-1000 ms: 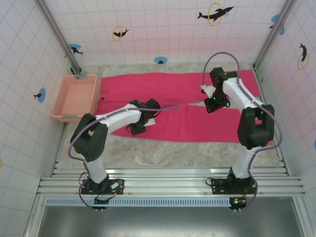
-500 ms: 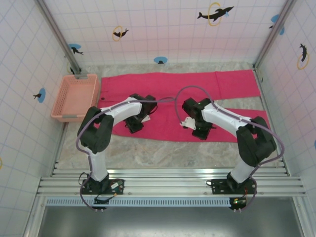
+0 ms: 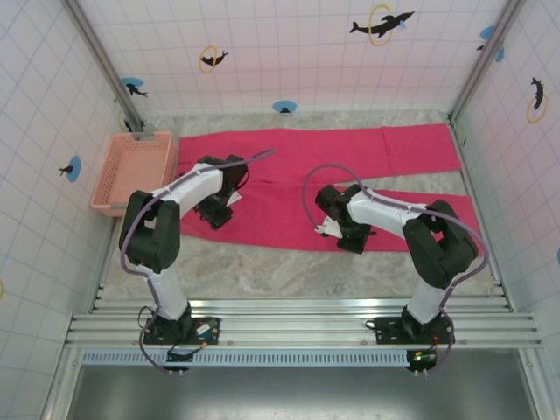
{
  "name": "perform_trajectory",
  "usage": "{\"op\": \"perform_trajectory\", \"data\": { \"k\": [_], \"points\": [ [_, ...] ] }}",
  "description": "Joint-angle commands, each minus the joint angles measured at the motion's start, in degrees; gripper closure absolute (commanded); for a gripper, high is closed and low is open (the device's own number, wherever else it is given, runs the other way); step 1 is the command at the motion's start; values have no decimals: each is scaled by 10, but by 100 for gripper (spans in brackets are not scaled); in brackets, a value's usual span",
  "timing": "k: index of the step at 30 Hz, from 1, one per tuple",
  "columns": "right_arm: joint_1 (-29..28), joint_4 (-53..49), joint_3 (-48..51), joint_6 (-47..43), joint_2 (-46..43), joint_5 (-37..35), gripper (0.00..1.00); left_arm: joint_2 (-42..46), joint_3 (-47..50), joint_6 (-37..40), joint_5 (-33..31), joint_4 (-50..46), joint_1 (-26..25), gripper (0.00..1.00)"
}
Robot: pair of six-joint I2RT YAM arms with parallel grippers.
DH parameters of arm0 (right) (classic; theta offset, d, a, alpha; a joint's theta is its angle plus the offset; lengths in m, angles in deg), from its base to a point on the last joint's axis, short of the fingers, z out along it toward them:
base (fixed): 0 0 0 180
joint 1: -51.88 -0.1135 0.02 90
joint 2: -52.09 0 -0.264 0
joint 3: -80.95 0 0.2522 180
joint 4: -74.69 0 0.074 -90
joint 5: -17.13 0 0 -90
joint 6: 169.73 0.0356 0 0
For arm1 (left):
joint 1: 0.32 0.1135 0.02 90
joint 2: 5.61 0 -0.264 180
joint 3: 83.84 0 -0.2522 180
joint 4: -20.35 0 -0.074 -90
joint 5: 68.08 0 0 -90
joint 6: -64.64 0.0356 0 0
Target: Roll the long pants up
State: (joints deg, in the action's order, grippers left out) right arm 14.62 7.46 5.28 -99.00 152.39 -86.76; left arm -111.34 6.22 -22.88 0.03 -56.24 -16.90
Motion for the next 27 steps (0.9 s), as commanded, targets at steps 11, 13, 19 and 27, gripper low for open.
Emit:
{"op": "perform_trajectory", "data": {
  "k": [11,13,19,27],
  "points": [
    [-18,10,-8,13,47,18,61,42,26,-13,-4,-20,21,29],
    [-25,10,-14,14,63,21,66,45,27,-13,-3,-20,25,29],
    [-26,-20,-69,16,90,20,96,48,34,-7,-1,-17,25,29],
    [18,-54,-120,2,48,25,100,39,29,-14,21,-15,-6,30]
  ]
}}
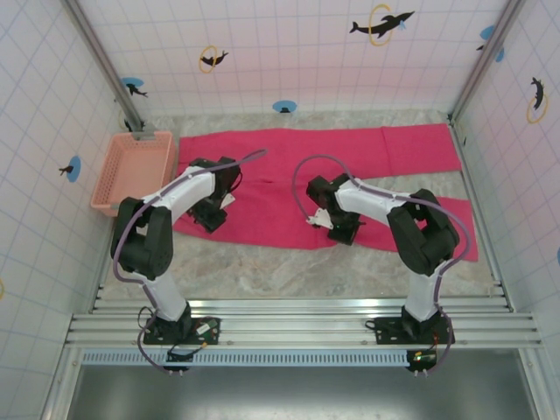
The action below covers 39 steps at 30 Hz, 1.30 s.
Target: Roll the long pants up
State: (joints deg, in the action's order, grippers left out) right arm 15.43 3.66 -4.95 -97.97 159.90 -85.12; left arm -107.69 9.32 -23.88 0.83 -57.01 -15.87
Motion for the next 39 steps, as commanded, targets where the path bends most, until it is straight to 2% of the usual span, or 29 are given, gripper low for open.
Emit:
{"op": "perform_trajectory", "data": {
  "k": [1,3,7,10,15,24,30,35,37,39],
  "points": [
    [11,-16,-17,-11,-34,9,100,-2,-5,-6,17,-9,-25,30],
    [15,-16,-15,-10,-43,8,100,-13,-10,-9,11,-15,-48,26],
    [25,-18,-28,-8,-51,15,100,-27,-1,-15,2,-17,-95,26],
    [39,-22,-43,-7,-54,24,100,-29,20,-18,-1,-9,-111,26],
    [65,-28,-61,-4,-70,60,100,-35,49,-31,-30,13,-118,26],
    [83,-33,-73,-2,-97,95,100,-88,39,-112,-1,43,-119,32],
    [88,-33,-67,-1,-118,114,100,-116,13,-128,-2,40,-120,33],
    [99,-26,-61,1,-139,130,100,-133,-6,-128,2,30,-120,40],
    [101,-22,-58,3,-147,133,100,-137,-11,-128,4,28,-120,46],
    [103,-20,-54,3,-157,139,100,-138,-13,-126,5,30,-120,61]
  ]
}}
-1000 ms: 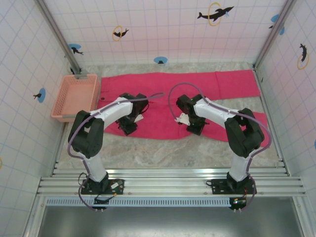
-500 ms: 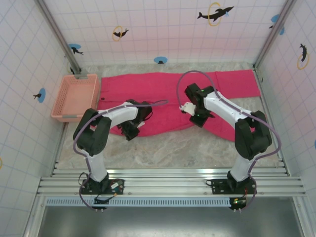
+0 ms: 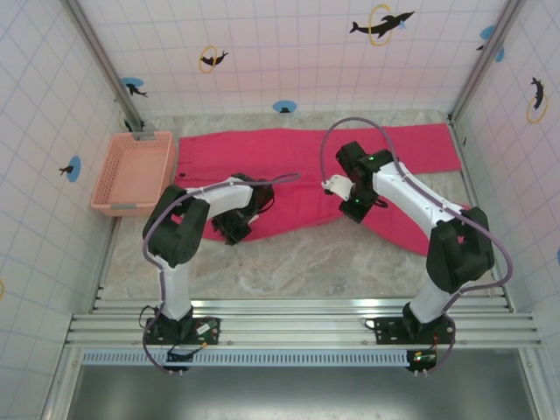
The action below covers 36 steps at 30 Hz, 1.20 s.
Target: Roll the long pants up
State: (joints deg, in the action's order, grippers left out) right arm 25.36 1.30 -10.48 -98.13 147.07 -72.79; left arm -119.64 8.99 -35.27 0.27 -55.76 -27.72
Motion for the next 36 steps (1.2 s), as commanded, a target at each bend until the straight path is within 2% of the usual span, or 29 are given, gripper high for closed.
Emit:
{"op": "perform_trajectory", "data": {
  "k": [1,2,5,11,15,19,26,29,32,36],
  "points": [
    [4,6,3,5,-31,17,100,-20,-10,-11,10,19,-2,68],
    [4,8,6,5,-35,22,100,-21,-13,-11,10,19,0,74],
    [4,12,13,6,-43,28,100,-28,-20,-10,9,15,-1,100],
    [5,22,30,7,-51,24,100,-40,-53,7,-27,-27,0,100],
    [7,27,33,7,-49,5,100,0,-101,23,-60,-73,9,100],
    [17,28,17,8,-32,-24,100,34,-166,61,-82,-111,38,100],
    [38,16,-94,8,39,-105,100,-15,-363,135,-122,-160,95,100],
    [41,5,-155,2,77,-136,100,-27,-407,130,-84,-148,130,100],
    [44,-4,-220,-1,120,-170,100,-62,-450,158,-124,-137,137,100],
    [58,-12,-298,-4,182,-194,100,-127,-550,174,-111,-127,150,100]
  ]
}}
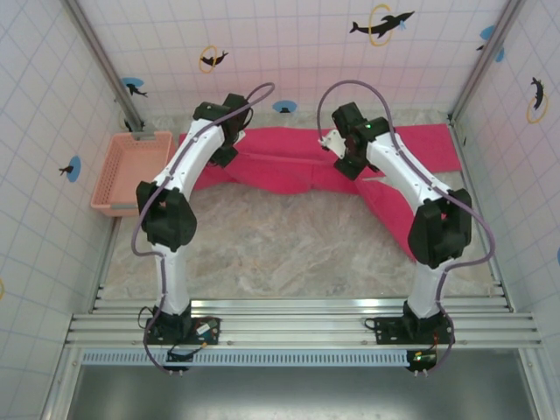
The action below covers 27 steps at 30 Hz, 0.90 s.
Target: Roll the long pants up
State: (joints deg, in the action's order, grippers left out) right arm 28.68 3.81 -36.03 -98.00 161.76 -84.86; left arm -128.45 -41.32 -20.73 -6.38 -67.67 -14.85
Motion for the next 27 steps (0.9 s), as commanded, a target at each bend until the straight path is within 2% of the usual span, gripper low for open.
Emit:
{"op": "perform_trajectory", "data": {
  "k": [1,8,15,22,23,24,25,27],
  "points": [
    [28,-36,-61,-6,52,-80,100,-57,-72,37,-49,3,20,100],
    [34,-34,-223,-28,181,-127,100,-159,-192,100,-59,122,30,100],
    [34,-28,-396,-35,321,-151,100,-178,-204,172,-46,296,31,97],
    [32,48,-435,-34,387,-155,100,-242,-222,163,-34,326,51,87],
    [33,61,-435,-36,394,-149,100,-251,-222,154,-32,327,54,81],
    [33,68,-442,-35,402,-149,100,-260,-222,152,-32,331,57,70],
    [32,74,-452,-34,414,-148,100,-270,-222,152,-34,339,58,52],
    [32,78,-477,-32,434,-139,100,-291,-228,152,-43,356,60,35]
  ]
}}
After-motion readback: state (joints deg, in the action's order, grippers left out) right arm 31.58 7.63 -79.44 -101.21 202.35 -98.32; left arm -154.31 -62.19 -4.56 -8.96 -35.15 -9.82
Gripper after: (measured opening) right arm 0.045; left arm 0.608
